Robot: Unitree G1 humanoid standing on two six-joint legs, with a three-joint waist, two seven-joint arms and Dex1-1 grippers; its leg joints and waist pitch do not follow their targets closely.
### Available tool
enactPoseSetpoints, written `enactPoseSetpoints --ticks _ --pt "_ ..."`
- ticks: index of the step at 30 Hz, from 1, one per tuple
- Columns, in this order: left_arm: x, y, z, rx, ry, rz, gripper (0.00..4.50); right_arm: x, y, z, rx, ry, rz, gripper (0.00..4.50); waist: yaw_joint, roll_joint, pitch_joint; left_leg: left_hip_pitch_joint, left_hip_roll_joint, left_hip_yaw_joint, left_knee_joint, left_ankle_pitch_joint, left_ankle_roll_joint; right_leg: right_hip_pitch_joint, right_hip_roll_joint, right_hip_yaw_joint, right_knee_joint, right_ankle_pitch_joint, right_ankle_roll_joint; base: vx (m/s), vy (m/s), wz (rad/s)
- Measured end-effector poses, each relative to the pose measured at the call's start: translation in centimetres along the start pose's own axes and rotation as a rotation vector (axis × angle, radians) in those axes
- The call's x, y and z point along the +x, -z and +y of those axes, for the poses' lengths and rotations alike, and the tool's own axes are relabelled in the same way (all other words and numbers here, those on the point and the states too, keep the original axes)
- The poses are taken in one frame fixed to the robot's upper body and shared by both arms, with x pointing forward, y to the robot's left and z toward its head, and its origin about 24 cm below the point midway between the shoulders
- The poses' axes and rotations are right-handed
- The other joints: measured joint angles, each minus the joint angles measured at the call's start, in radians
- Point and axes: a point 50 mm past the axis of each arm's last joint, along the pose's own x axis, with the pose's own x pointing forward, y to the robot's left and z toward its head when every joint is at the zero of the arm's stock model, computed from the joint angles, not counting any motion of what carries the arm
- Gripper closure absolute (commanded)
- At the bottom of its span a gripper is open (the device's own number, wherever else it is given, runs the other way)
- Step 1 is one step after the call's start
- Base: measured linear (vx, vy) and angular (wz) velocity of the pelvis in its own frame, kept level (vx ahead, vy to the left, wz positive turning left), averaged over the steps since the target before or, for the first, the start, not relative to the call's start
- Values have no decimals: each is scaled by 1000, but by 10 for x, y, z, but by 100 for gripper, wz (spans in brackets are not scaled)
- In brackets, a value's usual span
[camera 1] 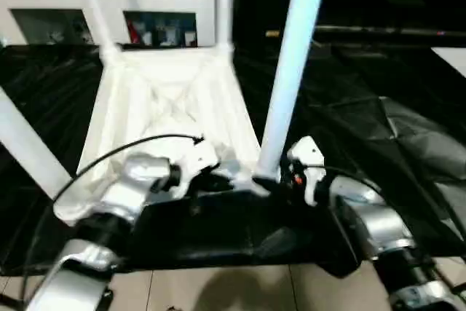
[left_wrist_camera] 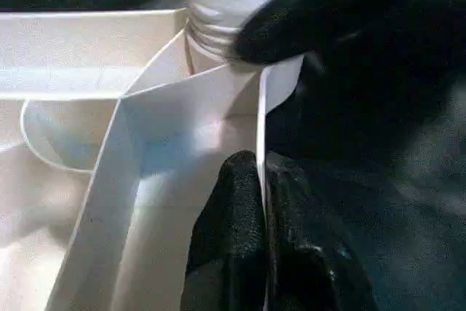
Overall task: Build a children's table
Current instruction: Rotate leg to tighten
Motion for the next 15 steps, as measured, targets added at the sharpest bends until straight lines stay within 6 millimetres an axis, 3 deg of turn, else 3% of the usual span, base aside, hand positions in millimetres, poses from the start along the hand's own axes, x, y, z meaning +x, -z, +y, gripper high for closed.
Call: enactPoseSetpoints --ticks 4,11,13,15 --pt "20 -7 -3 -27 -80 -1 450 10 -2 -2 29 170 -2 175 -5 10 -6 0 -2 0 0 0 0 2 0 1 -5 0 0 0 0 0" --pt "30 -14 -3 -25 -112 -4 450 16 -4 -3 54 269 -27 175 -2 13 -8 -2 -2 -1 0 0 0 2 0 1 -4 0 0 0 0 0" --pt "30 -15 -3 -20 -106 -7 450 16 -4 -3 62 266 -40 120 -1 13 -8 -3 -2 -1 -1 0 0 2 0 0 -4 1 -2 0 0 0" --pt "30 -15 -3 -16 -101 -10 450 14 -4 -5 77 244 -49 106 0 13 -8 -3 -1 -1 -2 0 0 1 0 -1 -4 2 -3 0 0 0"
